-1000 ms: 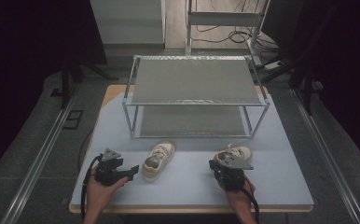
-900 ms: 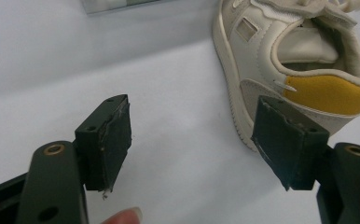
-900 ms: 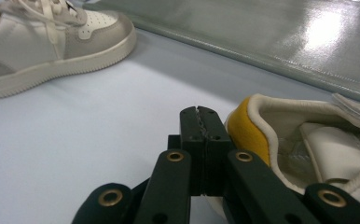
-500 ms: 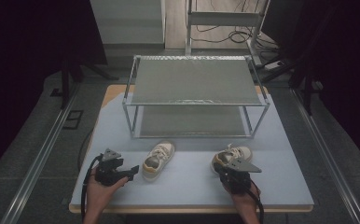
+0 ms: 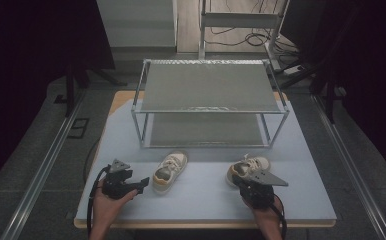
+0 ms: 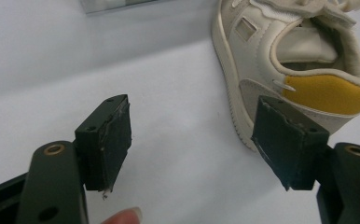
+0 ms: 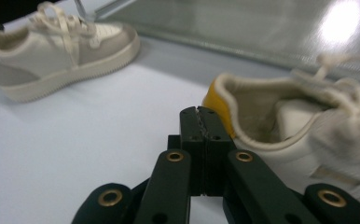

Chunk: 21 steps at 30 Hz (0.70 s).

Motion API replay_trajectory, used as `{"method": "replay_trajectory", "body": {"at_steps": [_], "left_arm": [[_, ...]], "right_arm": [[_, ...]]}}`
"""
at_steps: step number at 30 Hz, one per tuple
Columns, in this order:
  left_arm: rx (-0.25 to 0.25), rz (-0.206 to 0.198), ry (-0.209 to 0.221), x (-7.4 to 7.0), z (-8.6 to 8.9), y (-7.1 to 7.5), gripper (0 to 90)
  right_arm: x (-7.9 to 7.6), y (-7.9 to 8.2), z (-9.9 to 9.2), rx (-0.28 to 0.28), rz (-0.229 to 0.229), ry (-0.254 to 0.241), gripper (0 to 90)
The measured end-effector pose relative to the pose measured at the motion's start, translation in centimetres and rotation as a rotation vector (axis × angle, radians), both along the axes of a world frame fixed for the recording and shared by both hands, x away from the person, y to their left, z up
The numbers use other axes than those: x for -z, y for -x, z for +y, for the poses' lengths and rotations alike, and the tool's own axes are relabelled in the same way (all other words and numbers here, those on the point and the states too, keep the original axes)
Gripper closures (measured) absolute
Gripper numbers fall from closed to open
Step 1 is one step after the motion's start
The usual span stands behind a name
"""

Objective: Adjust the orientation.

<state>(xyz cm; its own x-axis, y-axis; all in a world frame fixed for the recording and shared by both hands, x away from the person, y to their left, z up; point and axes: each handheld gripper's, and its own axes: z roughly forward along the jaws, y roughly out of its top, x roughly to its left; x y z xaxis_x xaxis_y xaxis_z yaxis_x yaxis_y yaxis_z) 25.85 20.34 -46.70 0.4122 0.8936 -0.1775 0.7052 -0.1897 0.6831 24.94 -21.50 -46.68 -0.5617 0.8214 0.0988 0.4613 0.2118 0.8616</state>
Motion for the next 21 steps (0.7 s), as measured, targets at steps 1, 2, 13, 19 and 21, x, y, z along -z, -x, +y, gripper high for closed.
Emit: {"method": "replay_trajectory", "body": {"at_steps": [1,2,13,19,21], "left_arm": [[-0.002,-0.001,0.000,0.0,0.0,0.0,28.0],[-0.002,0.000,-0.001,0.0,0.0,0.0,28.0],[-0.001,0.003,-0.006,0.1,0.0,-0.1,28.0],[-0.006,0.001,-0.001,0.0,0.1,0.0,28.0],[-0.004,0.001,-0.002,0.0,0.0,0.0,28.0]], "right_arm": [[-0.5,0.0,-0.3,0.001,-0.008,-0.011,89.3],[-0.8,-0.1,-0.4,0.002,-0.014,-0.018,88.9],[-1.4,-2.2,-0.5,-0.003,0.009,-0.057,81.0],[-0.9,-2.7,-0.3,-0.008,0.047,-0.030,75.1],[-0.4,-3.0,-0.3,-0.016,0.068,-0.049,73.9]]}}
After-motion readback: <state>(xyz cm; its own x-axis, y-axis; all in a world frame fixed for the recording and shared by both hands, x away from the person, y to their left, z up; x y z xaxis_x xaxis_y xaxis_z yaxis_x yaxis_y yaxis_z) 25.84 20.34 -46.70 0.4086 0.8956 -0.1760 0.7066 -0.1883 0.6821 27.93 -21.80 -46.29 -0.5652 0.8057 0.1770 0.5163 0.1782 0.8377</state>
